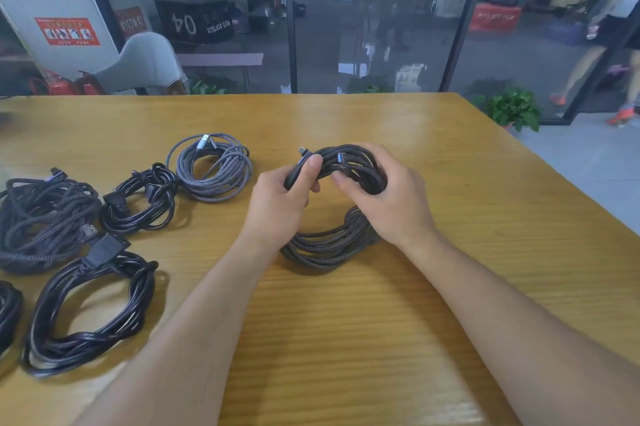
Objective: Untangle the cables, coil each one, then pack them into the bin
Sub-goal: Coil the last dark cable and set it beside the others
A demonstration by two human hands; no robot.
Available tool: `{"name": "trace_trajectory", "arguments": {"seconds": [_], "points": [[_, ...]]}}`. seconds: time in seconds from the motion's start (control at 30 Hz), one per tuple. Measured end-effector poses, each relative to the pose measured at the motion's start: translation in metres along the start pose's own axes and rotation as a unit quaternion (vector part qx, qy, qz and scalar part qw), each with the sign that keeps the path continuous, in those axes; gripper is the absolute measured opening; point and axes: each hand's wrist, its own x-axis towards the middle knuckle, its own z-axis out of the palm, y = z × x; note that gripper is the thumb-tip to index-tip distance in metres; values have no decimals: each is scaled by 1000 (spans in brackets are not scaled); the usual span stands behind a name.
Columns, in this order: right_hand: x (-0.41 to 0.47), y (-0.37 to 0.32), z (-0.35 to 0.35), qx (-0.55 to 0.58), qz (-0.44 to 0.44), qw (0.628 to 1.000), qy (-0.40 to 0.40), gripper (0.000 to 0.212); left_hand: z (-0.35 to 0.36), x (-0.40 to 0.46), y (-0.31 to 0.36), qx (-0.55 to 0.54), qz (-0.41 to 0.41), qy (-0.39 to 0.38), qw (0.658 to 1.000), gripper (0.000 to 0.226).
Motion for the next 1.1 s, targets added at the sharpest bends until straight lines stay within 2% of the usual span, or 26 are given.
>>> {"name": "trace_trajectory", "arguments": {"seconds": [0.07, 0.1, 0.23, 0.3, 0.37, 0.43, 0.53, 0.63, 0.7, 0.8, 0.87, 0.93, 1.0, 1.1], "points": [[1, 4, -2, -128, -84, 987, 56, 45, 0, 0, 1, -6, -5, 0, 1000, 57], [2, 4, -3, -150, -114, 980, 70, 47, 1, 0, 1, -10, -3, -1, 1000, 57], [4, 6, -2, -153, -156, 970, 106, 34, 0, 2, 1, -12, -8, 5, 1000, 57], [5, 5, -5, -84, -129, 983, 103, 26, -1, 2, 1, -13, -11, 9, 1000, 57], [5, -3, -7, 47, -43, 995, 80, 22, -2, 1, 2, -16, -11, 7, 1000, 57], [6, -11, -8, 169, 26, 982, 79, 24, -1, 0, 4, -25, -10, -4, 1000, 57], [13, -18, -13, 283, 67, 950, 118, 36, 4, -4, 8, -49, -17, -25, 998, 56], [16, -21, -22, 390, 116, 905, 120, 38, 3, -5, 11, -45, -24, -55, 997, 56], [19, -23, -30, 435, 139, 880, 132, 40, 2, -6, 12, -34, -31, -75, 996, 55], [25, -24, -43, 497, 206, 819, 200, 41, 4, -8, 16, -28, -34, -89, 995, 57], [27, -20, -48, 500, 234, 802, 230, 42, 9, -9, 17, -20, -28, -96, 995, 58], [27, -15, -48, 488, 236, 809, 227, 41, 12, -11, 16, -20, -31, -90, 995, 57], [28, -8, -48, 463, 237, 833, 187, 39, 10, -11, 14, -28, -39, -79, 996, 58], [26, 4, -46, 320, 200, 919, 116, 37, 2, -9, 12, -37, -52, -51, 997, 58]]}}
